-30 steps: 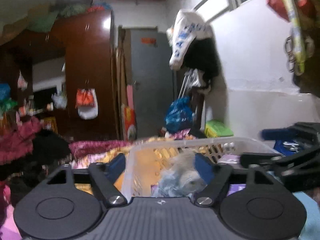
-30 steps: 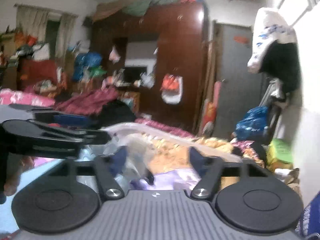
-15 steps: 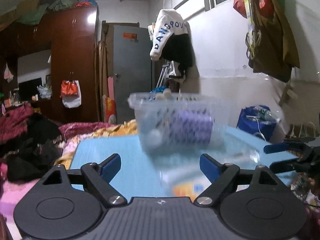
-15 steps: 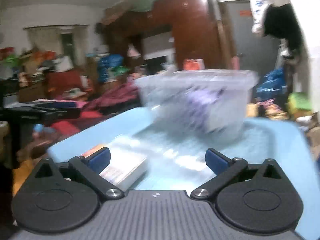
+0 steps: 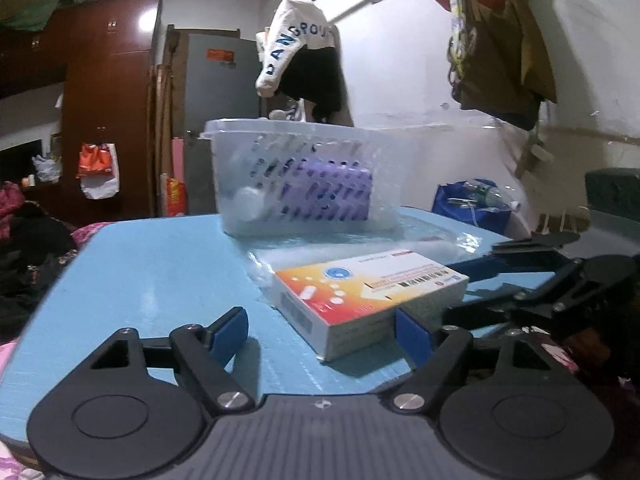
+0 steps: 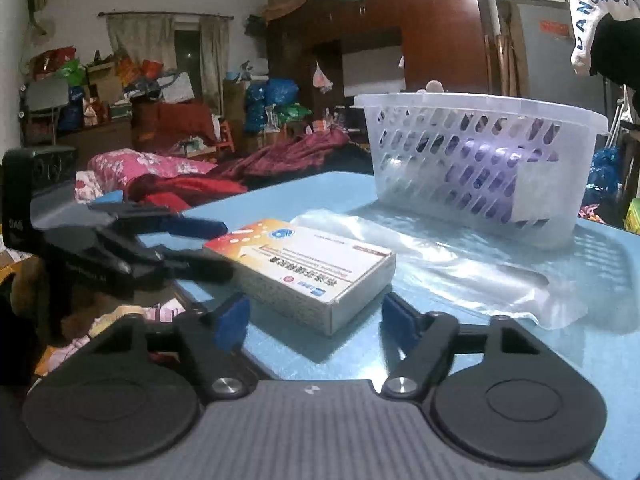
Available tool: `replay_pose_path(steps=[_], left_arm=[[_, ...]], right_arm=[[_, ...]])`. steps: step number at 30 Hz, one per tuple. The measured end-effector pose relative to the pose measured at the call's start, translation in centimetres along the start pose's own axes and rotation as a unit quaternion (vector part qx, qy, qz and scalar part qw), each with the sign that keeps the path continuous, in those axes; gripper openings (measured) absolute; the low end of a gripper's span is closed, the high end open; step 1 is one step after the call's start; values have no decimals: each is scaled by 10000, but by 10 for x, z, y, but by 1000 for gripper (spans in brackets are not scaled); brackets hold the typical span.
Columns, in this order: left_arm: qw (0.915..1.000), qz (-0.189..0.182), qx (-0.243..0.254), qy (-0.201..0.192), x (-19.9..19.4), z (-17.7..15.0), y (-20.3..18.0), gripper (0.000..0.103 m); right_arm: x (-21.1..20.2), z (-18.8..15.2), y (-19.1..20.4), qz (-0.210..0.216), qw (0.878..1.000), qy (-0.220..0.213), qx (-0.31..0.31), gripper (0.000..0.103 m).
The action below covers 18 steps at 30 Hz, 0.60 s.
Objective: Organize objects
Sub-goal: 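Grasp the white-and-orange medicine box with the left gripper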
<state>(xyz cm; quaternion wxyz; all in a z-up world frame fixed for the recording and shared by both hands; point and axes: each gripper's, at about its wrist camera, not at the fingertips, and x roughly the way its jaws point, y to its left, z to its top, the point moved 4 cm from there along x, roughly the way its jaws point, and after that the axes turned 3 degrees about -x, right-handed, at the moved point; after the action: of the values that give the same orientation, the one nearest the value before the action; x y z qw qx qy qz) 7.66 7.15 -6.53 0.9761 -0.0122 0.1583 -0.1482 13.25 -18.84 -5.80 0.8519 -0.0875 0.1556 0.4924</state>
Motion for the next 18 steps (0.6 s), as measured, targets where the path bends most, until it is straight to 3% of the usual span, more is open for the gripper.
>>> replay_pose_path(steps=[1,3,5,8,18], left_arm=[[10000,-27,41,-35,0,-2,-1,80],[9998,-135,118,-76,0,-3,-5,64],[9997,-179,154,-104,-1,-4,-8,62],[9995,-226,152,-165,-3,-5,-9,59],[9978,-596,164,-237,-5,0,-16,52]], right_arm=[[-2,-2,2,32,10000,-15,-1,69],[-2,-2,3,35,10000,-38,-39,62],[-3,-2,2,-42,9999,-51,-107,51],[-5,-3,-2,17,9999,-70,-69,47],[-27,-3,-6,-10,9996,-243,-171,43]])
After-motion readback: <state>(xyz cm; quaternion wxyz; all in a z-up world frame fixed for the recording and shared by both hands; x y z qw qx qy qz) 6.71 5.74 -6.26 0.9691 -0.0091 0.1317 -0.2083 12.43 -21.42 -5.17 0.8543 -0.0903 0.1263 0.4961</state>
